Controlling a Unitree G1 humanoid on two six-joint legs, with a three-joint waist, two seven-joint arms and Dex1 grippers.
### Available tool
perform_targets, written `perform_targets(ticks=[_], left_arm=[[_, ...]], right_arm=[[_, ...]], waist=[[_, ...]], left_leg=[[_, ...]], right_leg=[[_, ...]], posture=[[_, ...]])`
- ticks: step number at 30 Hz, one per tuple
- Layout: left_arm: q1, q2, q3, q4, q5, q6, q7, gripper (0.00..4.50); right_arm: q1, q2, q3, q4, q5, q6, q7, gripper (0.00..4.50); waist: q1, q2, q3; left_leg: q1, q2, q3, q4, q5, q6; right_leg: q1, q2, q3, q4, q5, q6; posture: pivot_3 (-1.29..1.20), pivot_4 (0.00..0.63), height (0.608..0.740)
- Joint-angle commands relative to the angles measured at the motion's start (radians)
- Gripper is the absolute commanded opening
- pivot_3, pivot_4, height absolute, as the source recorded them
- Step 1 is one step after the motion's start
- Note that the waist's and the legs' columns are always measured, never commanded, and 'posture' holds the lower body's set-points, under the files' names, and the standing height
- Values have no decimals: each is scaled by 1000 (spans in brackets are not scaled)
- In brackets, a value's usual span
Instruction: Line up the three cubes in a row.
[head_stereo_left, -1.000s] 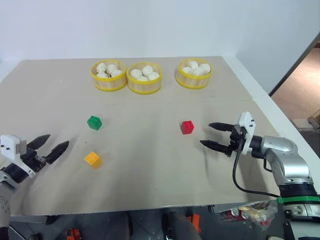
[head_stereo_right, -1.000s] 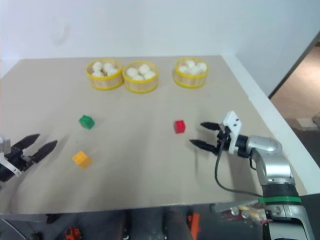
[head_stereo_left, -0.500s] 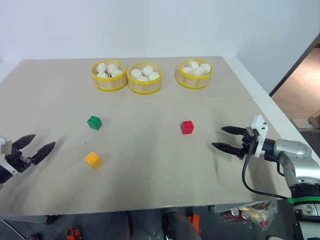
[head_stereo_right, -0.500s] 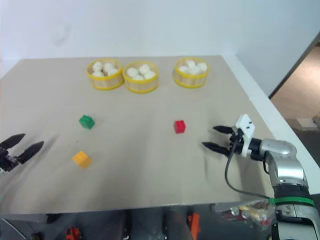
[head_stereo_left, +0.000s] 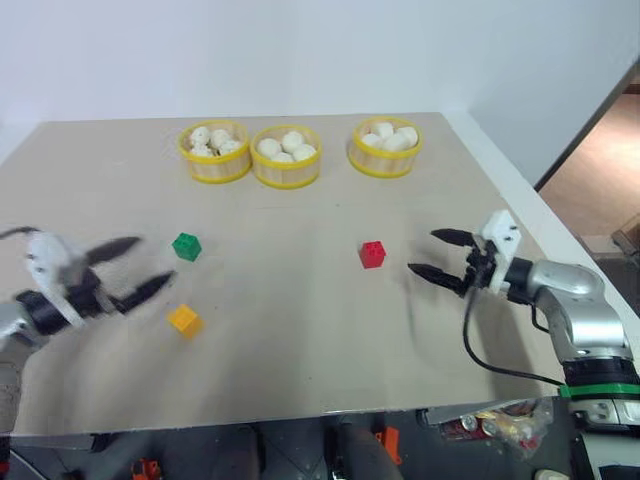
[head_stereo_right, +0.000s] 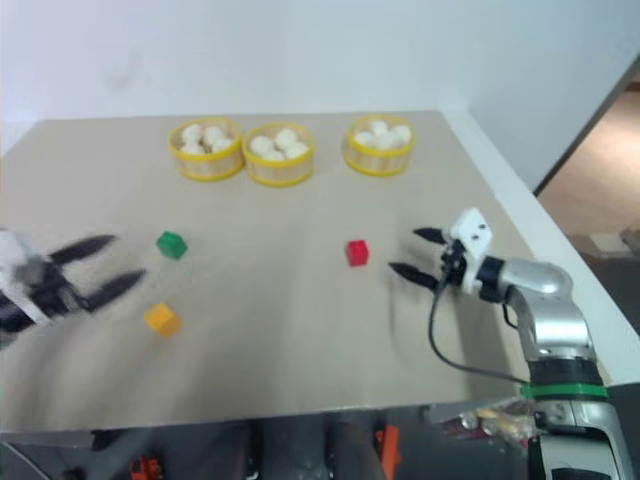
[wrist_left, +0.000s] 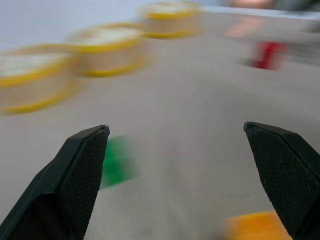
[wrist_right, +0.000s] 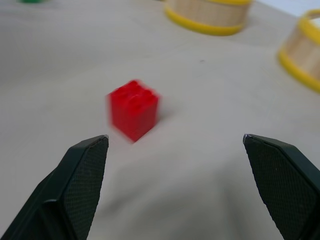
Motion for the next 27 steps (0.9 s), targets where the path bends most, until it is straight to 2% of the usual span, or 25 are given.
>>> perform_targets(ticks=[1,8,12,22,27], left_arm=[[7,52,-58,-134,-26,57,-59,4485],[-57,70,-221,-185,-34,144,-138,4485],[-112,68,-303,-142,26,110,-192,4485],[-214,5,-377,-83,76,63,-224,4485],[-231,-26,-386,-84,69,75,-217,4485]], right_arm=[[-27,38,16,-136,-11,90,-101,4500],[-32,222,63,-268,-72,246,-376,4500],[-12,284,99,-399,-73,368,-456,4500],[58,391,56,-407,-137,421,-688,4500],[64,440,50,-382,-134,429,-735,4500]], waist=[[2,0,0],[4,0,0],[4,0,0],[3,-1,-1],[2,-1,-1]], left_leg=[[-1,1,0,0,0,0],[-2,3,0,-1,0,0],[-5,3,2,0,0,0],[-7,3,2,2,0,0],[-7,4,2,2,0,0]], right_leg=[[-1,2,1,0,0,0],[-4,6,4,2,0,0],[-9,7,7,2,5,4],[-10,7,8,2,5,5],[-11,10,9,2,6,5]], posture=[[0,150,740],[0,150,740],[0,150,740],[0,150,740],[0,150,740]])
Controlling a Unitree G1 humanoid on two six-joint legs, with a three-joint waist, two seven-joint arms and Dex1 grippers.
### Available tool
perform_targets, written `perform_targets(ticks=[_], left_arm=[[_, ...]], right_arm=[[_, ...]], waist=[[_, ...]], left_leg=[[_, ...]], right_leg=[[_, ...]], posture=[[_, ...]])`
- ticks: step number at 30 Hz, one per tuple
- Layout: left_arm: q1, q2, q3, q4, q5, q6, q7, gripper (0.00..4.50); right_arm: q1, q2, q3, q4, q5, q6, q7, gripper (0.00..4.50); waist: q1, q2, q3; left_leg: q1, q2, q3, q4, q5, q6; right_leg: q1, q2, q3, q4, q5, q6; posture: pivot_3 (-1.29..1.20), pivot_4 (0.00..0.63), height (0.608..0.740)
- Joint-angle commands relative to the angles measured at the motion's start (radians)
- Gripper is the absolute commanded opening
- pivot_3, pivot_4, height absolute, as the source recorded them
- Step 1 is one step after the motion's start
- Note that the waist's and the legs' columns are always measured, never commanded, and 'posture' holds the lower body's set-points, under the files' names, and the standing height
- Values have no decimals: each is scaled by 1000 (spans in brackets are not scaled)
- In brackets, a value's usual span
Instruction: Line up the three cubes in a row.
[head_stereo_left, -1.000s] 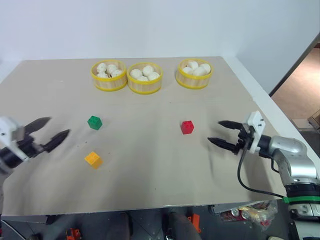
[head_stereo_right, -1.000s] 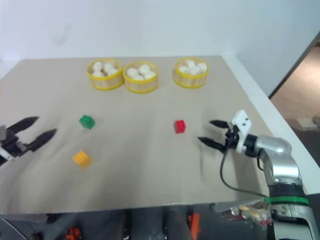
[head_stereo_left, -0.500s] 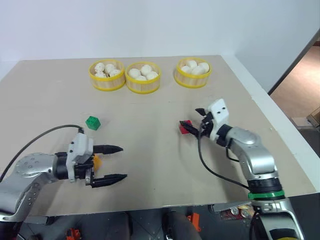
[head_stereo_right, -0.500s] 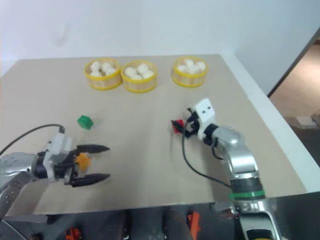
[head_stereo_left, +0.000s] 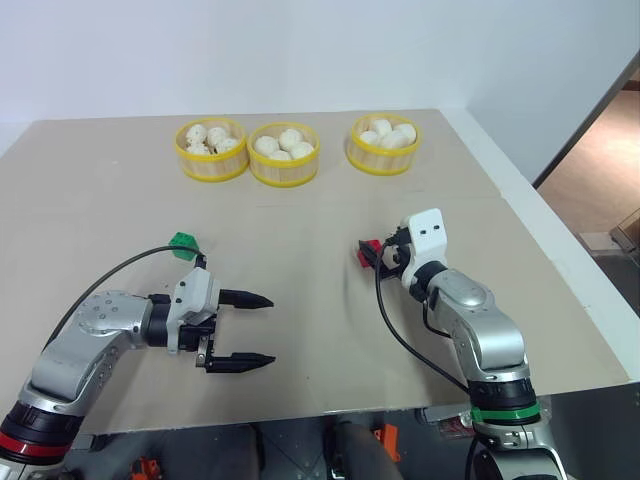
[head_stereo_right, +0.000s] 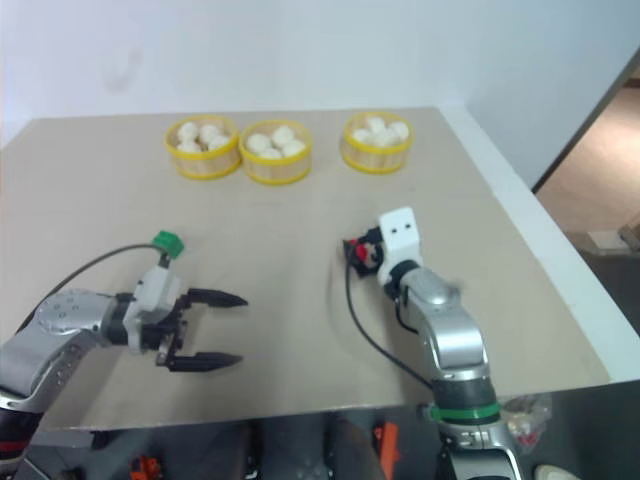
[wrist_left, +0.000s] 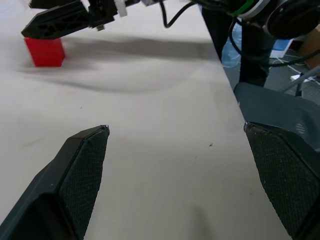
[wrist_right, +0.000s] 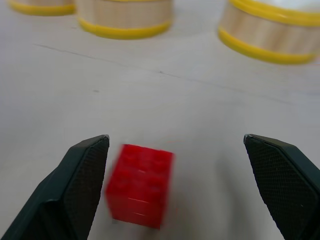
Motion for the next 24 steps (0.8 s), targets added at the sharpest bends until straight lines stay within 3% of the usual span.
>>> perform_targets(ticks=[1,9,19,24], left_arm=[[-21,-24,-2,-16,-7,-6,11,4485],[-10,-36,0,-21,9,-13,11,4485],[16,-31,27,-3,3,-29,3,4500],[29,-23,36,27,14,-57,-16,4500]], right_arm=[[-2,39,-15,-4,8,4,-34,4500],[14,92,-10,17,24,31,-44,4500],[20,79,-16,70,10,-8,-41,1244],[17,60,-16,98,6,-45,-24,1129]], waist=[[0,0,0],[0,-1,0],[-1,-1,-1],[0,-1,-1]], left_leg=[[0,0,0,0,0,0],[0,1,-1,1,0,0],[0,1,0,1,0,0],[0,1,0,1,0,0]], right_leg=[[0,1,0,0,0,0],[0,2,1,0,1,-1],[0,3,2,0,1,-1],[0,3,2,0,1,-1]], posture=[[0,150,740],[0,150,740],[0,150,740],[0,150,740]])
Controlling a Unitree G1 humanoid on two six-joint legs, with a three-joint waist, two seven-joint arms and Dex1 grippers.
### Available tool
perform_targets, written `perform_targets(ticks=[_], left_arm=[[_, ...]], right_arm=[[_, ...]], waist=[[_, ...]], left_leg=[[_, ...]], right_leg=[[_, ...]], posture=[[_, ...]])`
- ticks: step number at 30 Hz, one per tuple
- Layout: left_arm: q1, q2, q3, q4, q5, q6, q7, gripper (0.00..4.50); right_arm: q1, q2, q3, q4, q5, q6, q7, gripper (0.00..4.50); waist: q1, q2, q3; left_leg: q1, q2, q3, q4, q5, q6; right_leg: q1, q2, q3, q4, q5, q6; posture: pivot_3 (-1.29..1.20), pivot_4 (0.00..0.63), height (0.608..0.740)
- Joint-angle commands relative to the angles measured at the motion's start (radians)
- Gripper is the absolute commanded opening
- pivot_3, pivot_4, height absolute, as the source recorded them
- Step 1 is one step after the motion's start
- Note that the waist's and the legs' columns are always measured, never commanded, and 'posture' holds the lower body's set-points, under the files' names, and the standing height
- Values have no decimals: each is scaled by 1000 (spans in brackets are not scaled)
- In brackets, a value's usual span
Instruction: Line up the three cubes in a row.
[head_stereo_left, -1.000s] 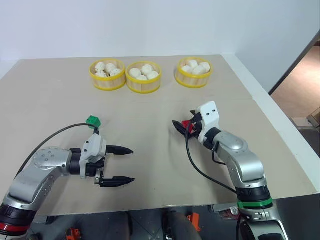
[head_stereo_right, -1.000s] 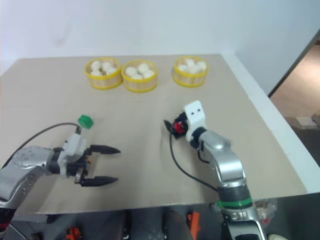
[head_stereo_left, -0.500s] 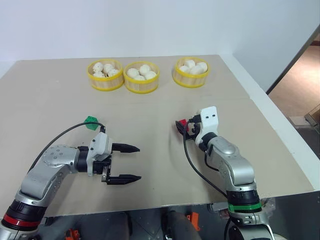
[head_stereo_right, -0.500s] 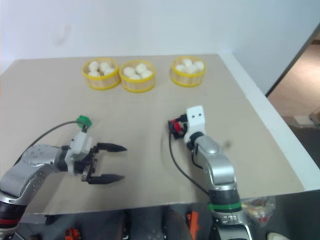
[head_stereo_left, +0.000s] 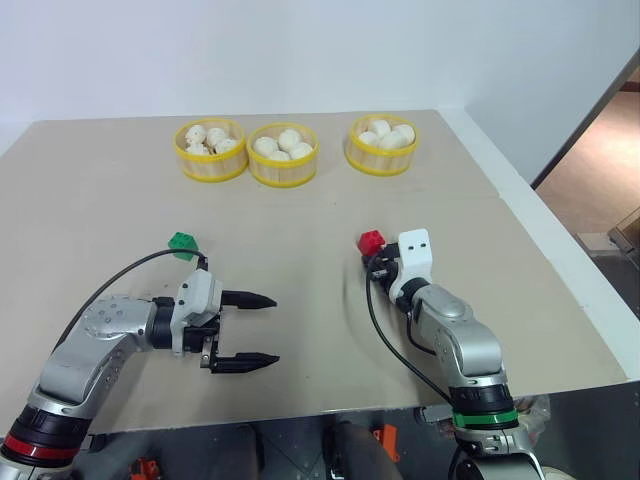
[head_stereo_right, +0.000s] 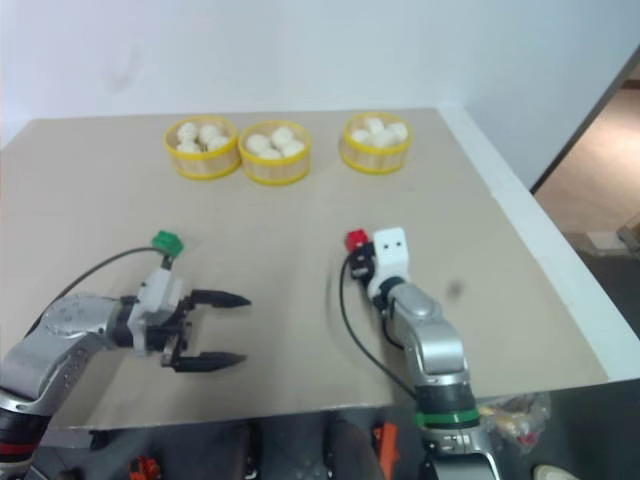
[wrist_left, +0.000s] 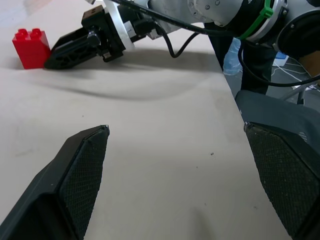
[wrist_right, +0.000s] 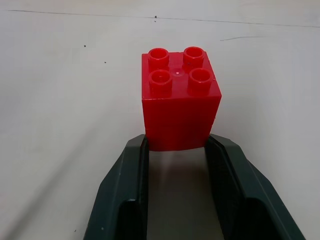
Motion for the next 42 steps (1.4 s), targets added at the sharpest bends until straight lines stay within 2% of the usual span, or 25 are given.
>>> perform_targets(ticks=[1,13,17,21,23,27,31,35,42], left_arm=[[7,12,32,7,1,-32,-14,4500],[14,12,36,30,3,-53,-17,4500],[10,-2,35,25,-3,-44,5,4500],[31,-28,59,18,-15,-42,54,4500],[39,-35,63,30,8,-74,59,4500],[40,-47,75,49,34,-106,91,4500],[30,-85,94,46,55,-125,180,4500],[46,-96,105,6,49,-103,229,4500],[126,-68,119,-84,16,-64,243,4500]], right_arm=[[-15,-16,-16,6,1,-36,14,1129],[-23,-22,-15,7,39,-26,63,1129],[-57,-114,3,3,79,-12,212,1129],[-161,-294,47,62,153,-53,552,1129],[-218,-348,78,132,153,-96,670,1129],[-306,-398,142,260,146,-199,892,1129],[-314,-428,229,343,123,-348,1126,1129],[-312,-423,285,402,89,-458,1235,1129],[-385,-378,294,561,50,-581,1291,1129]], waist=[[0,0,0],[0,0,0],[0,0,0],[0,0,0],[-1,0,0],[0,0,0],[1,0,0],[2,0,0],[0,0,0]], left_leg=[[0,0,0,0,0,0],[0,0,0,0,0,0],[0,0,0,0,0,0],[0,0,1,1,0,0],[0,0,2,1,0,0],[1,1,0,1,0,0],[1,1,0,1,0,0],[0,1,1,2,0,0],[1,1,1,3,0,0]], right_leg=[[0,0,0,0,0,0],[0,0,0,0,0,0],[0,0,0,0,0,0],[0,0,1,0,0,0],[0,0,2,0,0,0],[1,2,0,0,0,-1],[0,2,1,0,0,-1],[0,2,1,0,1,0],[0,2,1,0,3,-1]], posture=[[0,150,740],[0,150,740],[0,150,740],[0,150,740],[0,150,740],[0,150,740],[0,150,740],[0,150,740],[0,150,740]])
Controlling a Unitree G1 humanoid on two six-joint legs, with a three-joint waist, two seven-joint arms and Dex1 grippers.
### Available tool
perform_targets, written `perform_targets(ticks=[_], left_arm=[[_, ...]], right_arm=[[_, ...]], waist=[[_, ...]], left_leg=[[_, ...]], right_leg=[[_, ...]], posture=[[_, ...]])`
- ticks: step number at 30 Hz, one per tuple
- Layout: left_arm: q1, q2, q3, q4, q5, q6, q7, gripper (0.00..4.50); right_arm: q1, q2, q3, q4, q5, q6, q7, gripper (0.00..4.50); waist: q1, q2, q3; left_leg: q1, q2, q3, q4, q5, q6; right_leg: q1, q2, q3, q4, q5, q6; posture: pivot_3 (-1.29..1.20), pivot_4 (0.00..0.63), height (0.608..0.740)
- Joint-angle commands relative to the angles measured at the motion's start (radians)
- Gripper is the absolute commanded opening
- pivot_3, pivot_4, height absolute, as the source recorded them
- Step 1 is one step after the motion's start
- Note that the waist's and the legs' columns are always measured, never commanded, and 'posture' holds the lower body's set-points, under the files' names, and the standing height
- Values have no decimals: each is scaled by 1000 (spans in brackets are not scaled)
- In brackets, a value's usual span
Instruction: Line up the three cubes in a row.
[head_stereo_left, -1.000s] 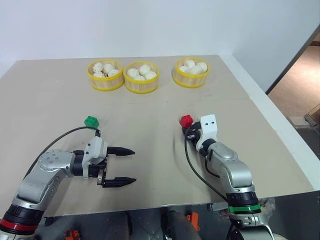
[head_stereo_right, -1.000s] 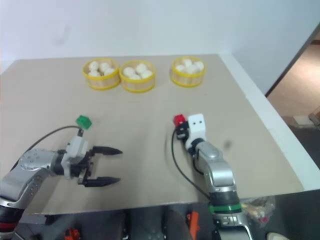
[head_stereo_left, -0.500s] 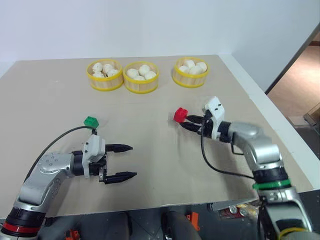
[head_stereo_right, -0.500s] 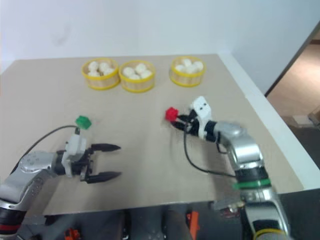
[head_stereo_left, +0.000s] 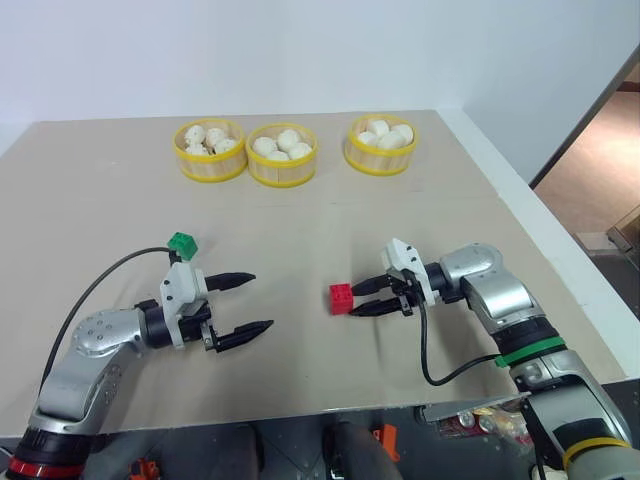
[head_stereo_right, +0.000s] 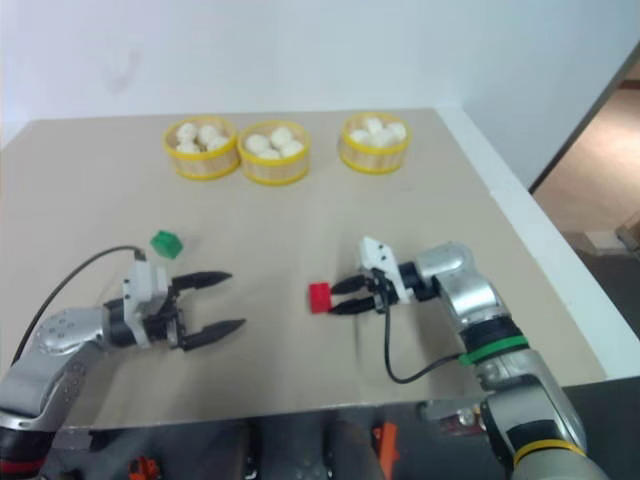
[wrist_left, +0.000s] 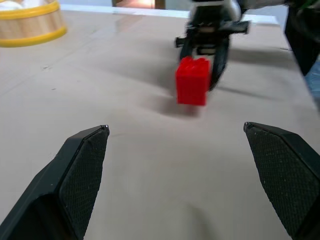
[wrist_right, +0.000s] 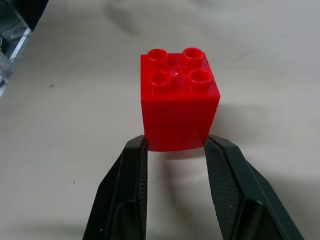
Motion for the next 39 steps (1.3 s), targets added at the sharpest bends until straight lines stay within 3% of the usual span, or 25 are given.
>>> perform_targets(ticks=[1,20,27,29,34,36,39], left_arm=[[22,17,35,-49,-23,13,6,4500],[8,11,20,-40,20,3,66,4500],[11,10,15,-42,25,7,61,4500],[13,7,17,-44,24,12,63,4500],[17,6,23,-50,26,14,73,4500],[14,5,34,-57,22,16,85,4500],[-2,5,80,-88,-20,53,130,4500]], right_arm=[[-54,12,-15,64,-19,-66,30,1129],[-104,38,-37,250,-64,-204,37,1129],[-107,31,-38,268,-66,-174,50,1129],[-100,27,-44,256,-59,-168,67,2158],[-94,25,-70,220,-39,-156,60,3934],[-91,18,-78,191,-29,-134,63,4460],[-81,-4,-96,96,5,-69,67,4460]], waist=[[1,0,0],[2,0,0],[2,0,0],[2,0,0],[2,0,0],[2,0,0],[2,0,0]], left_leg=[[0,0,0,0,0,0],[1,0,1,1,0,1],[1,0,1,2,0,1],[1,0,1,2,0,1],[1,0,1,2,0,1],[1,0,1,2,0,1],[0,0,1,2,0,1]], right_leg=[[0,0,0,0,0,-1],[1,0,1,0,0,-2],[1,0,1,0,0,-2],[1,0,2,0,0,-3],[1,0,2,0,1,-2],[1,0,2,0,1,-2],[1,0,2,0,1,-2]], posture=[[0,150,740],[0,150,740],[0,150,740],[0,150,740],[0,150,740],[0,150,740],[0,150,740]])
